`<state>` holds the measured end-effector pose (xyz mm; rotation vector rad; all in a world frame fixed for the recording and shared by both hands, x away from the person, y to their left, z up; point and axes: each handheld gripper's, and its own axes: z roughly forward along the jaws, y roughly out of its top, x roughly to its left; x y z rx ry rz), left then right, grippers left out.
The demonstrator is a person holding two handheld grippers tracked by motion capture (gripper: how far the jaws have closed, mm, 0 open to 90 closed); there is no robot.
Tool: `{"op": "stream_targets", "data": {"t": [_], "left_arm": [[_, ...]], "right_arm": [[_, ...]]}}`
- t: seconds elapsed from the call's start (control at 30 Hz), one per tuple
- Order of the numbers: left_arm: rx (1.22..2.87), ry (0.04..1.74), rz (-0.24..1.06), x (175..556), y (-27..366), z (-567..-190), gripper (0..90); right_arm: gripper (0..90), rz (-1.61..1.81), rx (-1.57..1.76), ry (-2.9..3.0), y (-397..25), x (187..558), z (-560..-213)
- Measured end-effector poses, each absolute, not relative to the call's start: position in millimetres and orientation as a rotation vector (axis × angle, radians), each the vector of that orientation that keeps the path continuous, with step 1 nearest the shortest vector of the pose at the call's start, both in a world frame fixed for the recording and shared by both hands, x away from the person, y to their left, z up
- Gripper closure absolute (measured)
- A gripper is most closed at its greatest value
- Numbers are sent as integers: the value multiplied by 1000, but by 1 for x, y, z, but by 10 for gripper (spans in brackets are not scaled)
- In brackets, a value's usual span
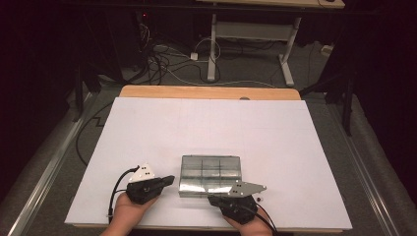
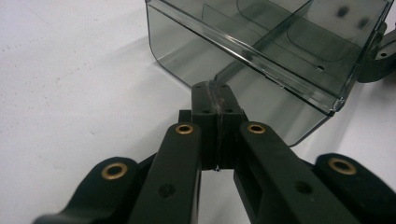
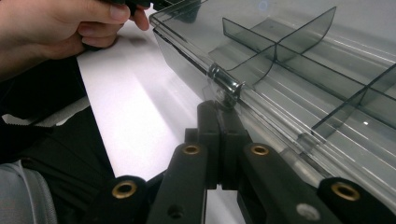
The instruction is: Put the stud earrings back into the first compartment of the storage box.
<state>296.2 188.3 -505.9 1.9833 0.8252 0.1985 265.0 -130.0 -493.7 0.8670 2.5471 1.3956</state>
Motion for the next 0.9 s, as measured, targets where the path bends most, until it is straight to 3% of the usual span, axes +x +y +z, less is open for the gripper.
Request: {"op": "stream_targets", "data": {"t": [0.9], "left_arm": [[1980, 813, 191, 296, 189, -506, 873]], "right_arm": [[900, 1471, 833, 2480, -131, 263, -483]]}}
